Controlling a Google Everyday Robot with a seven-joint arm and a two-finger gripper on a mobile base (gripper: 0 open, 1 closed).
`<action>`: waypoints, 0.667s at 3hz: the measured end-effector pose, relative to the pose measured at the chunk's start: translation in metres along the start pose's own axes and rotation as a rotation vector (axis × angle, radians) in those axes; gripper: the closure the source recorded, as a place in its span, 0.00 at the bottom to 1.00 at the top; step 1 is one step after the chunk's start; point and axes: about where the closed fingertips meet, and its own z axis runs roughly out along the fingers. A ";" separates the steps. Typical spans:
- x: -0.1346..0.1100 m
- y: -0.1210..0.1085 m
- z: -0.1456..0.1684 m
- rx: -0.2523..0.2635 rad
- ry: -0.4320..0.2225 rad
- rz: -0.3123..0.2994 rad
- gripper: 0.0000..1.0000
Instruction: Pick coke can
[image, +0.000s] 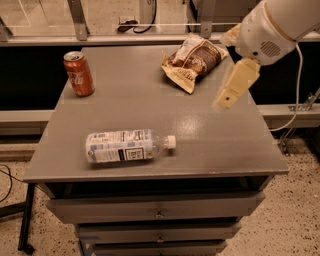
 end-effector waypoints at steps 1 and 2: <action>-0.063 -0.029 0.040 -0.052 -0.192 -0.014 0.00; -0.134 -0.044 0.060 -0.119 -0.372 -0.011 0.00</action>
Offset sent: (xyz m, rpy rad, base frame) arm 0.0977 0.1903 0.0483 0.5218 0.0269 0.2189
